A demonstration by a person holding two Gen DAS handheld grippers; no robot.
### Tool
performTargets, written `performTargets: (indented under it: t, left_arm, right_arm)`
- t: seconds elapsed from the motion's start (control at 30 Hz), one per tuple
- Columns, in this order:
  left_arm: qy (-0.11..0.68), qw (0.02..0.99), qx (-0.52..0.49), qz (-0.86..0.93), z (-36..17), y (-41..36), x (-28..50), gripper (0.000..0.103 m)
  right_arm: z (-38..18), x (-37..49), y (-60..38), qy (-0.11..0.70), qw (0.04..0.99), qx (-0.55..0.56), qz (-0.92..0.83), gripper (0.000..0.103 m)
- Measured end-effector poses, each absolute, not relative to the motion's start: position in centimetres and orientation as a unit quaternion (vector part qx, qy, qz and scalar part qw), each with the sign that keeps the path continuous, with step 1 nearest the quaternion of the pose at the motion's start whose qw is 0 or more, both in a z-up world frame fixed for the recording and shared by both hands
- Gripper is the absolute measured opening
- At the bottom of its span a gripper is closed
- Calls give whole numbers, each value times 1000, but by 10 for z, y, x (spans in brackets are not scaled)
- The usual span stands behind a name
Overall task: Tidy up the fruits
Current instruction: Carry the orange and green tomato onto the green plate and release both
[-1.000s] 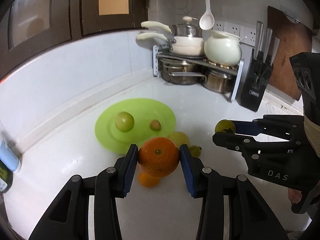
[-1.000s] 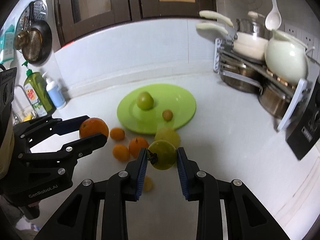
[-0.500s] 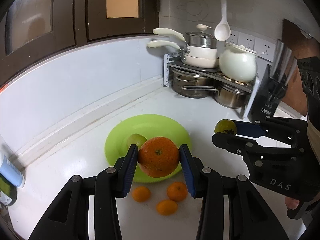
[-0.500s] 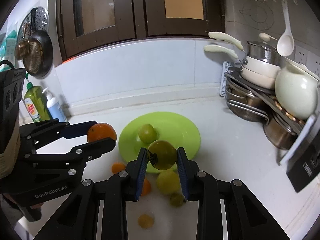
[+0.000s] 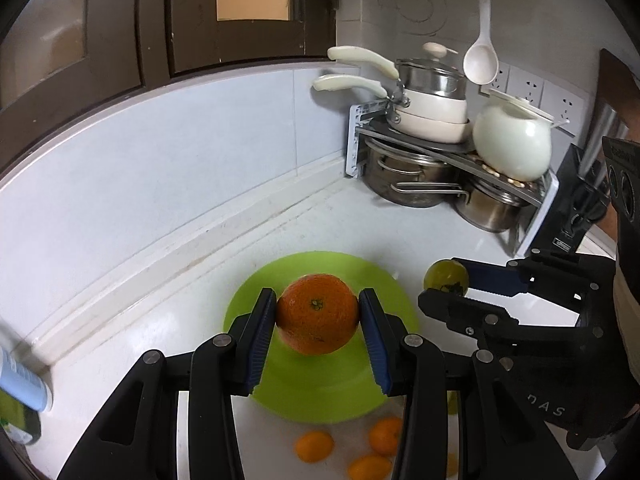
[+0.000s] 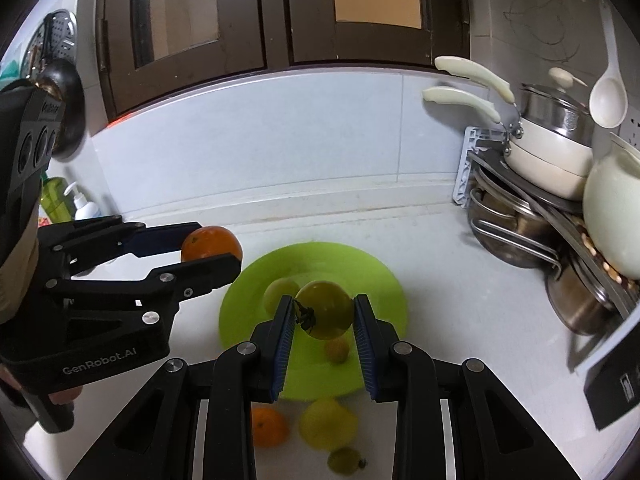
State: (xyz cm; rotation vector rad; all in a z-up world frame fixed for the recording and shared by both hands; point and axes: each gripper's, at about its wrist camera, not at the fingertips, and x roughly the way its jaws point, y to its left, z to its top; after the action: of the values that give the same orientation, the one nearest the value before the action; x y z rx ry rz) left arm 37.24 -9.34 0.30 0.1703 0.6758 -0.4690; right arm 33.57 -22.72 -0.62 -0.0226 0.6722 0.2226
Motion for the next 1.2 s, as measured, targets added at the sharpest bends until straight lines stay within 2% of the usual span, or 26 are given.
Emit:
performTargets:
  t: [0.37, 0.7, 1.2]
  left_arm:
    - [351, 907, 86, -217, -16, -99, 432, 42]
    - [395, 891, 89, -204, -60, -101, 476, 42]
    - [431, 875, 81, -207, -85, -101, 492, 42]
  right_arm:
    - [-21, 397, -231, 358, 926, -17, 120, 31]
    - [-61, 443, -230, 406, 903, -28, 137, 31]
    - [-86, 466, -234, 435, 889, -19, 138, 31]
